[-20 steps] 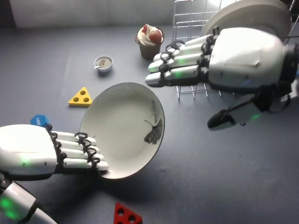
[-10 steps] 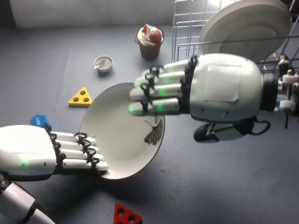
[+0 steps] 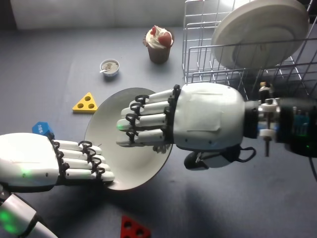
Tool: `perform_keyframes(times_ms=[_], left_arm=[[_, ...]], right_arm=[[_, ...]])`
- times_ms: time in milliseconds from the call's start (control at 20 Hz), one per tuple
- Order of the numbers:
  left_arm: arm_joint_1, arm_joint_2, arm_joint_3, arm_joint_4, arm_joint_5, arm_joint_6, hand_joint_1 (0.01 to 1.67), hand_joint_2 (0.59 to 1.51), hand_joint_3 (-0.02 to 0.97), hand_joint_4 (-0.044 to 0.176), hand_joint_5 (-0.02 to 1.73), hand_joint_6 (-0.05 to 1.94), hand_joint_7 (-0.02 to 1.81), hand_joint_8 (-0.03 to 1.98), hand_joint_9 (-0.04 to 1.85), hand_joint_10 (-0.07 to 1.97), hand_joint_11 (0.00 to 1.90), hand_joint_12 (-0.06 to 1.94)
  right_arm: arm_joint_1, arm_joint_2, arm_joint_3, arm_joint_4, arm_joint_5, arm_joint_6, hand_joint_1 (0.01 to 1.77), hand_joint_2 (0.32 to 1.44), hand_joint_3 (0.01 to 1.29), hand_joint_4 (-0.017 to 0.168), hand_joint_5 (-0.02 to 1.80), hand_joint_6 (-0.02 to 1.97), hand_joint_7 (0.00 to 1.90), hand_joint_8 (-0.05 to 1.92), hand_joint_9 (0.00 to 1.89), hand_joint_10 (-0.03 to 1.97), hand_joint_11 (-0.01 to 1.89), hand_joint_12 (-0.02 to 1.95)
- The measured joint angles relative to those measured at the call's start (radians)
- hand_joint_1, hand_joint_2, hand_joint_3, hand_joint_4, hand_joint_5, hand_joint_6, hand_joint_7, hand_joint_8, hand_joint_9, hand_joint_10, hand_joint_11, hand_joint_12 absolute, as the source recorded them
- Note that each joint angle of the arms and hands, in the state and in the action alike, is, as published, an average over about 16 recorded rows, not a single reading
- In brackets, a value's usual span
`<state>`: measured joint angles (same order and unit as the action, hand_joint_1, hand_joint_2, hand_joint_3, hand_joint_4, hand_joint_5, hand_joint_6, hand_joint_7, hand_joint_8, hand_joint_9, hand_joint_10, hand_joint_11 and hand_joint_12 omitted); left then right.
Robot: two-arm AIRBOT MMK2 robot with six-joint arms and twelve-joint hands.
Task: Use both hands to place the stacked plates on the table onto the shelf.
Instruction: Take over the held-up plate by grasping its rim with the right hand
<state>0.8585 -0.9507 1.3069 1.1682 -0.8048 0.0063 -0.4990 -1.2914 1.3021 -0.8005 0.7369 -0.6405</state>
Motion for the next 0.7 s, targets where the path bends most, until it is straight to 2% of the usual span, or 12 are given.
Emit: perform_keyframes(times_ms=[450, 700], left_arm=[[-0.002, -0.001, 0.005, 0.001, -0.004, 0.0, 0.07, 0.985, 0.015, -0.005, 0.05, -0.02, 0.09, -0.01, 0.1, -0.02, 0.08, -0.02], [-0.003, -0.001, 0.007, 0.0, -0.007, -0.001, 0.06, 0.99, 0.015, -0.005, 0.06, -0.02, 0.1, -0.01, 0.11, -0.02, 0.09, -0.02]], right_arm=[[-0.016, -0.092, 0.068, 0.057, -0.042, -0.032, 1.29, 0.87, 0.01, 0.004, 0.36, 0.01, 0.28, 0.01, 0.3, 0.0, 0.41, 0.05], [-0.018, -0.129, 0.097, 0.091, -0.043, -0.054, 1.36, 0.9, 0.01, 0.004, 0.5, 0.07, 0.46, 0.03, 0.45, 0.04, 0.5, 0.13]])
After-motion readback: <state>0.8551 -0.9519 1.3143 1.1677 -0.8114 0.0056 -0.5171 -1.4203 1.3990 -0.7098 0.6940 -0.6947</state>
